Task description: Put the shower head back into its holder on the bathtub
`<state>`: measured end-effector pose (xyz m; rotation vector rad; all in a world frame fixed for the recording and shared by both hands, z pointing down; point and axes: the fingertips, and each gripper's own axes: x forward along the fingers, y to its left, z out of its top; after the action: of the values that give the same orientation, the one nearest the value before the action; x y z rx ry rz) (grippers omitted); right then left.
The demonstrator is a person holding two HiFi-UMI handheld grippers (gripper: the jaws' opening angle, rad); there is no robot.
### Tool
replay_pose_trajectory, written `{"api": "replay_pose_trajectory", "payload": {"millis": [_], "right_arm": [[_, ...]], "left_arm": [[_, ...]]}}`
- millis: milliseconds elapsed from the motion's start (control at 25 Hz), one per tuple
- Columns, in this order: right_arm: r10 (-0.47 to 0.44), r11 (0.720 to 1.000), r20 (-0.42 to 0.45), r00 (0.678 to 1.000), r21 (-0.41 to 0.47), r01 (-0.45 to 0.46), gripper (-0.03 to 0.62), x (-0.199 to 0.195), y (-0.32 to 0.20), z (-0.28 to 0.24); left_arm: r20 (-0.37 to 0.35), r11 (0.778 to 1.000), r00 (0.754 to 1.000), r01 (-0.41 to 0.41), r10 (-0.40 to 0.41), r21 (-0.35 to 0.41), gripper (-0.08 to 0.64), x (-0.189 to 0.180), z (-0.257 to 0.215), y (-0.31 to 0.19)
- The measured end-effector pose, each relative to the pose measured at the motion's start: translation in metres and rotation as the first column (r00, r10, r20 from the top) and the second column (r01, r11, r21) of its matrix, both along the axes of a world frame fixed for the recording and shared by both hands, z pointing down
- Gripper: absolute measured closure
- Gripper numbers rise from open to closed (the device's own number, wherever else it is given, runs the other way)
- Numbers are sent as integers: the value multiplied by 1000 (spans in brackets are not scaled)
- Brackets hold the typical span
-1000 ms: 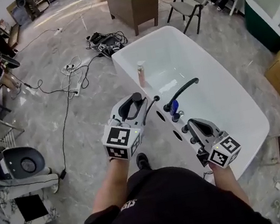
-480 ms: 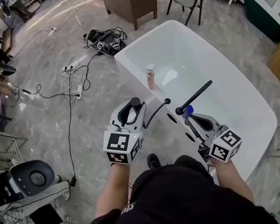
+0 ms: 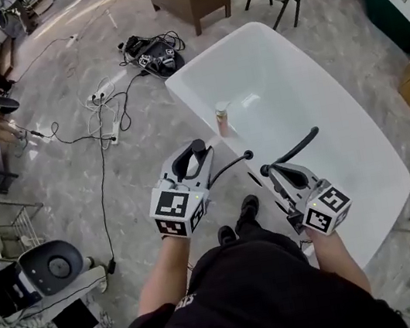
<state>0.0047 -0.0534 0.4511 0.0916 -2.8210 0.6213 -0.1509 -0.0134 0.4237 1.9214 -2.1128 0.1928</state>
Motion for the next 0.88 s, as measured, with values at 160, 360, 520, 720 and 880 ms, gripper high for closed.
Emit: {"api": "replay_pose_trajectory", "payload": {"millis": [160, 360, 520, 720, 880], "right_arm": [[2, 1000, 11, 1000, -18, -2, 577, -7, -48, 1], [-27, 999, 10, 1000, -46, 27, 577, -29, -90, -1], [-23, 998, -12, 1000, -53, 22, 577, -29, -110, 9], [21, 997, -29, 999, -69, -23, 577, -31, -123, 21], [61, 997, -49, 997, -54, -63, 577, -50, -125, 27]], "left_arm": [[18, 1000, 1000, -18, 18, -13, 416, -6, -7, -48], [40, 999, 999, -21, 22, -38, 416, -28, -21, -101], [65, 998, 997, -39, 42, -43, 416, -31, -26, -125], [55, 997, 996, -68, 71, -40, 416, -42, -20, -144], [42, 992, 992, -122, 123, -25, 416, -58, -15, -160]]}}
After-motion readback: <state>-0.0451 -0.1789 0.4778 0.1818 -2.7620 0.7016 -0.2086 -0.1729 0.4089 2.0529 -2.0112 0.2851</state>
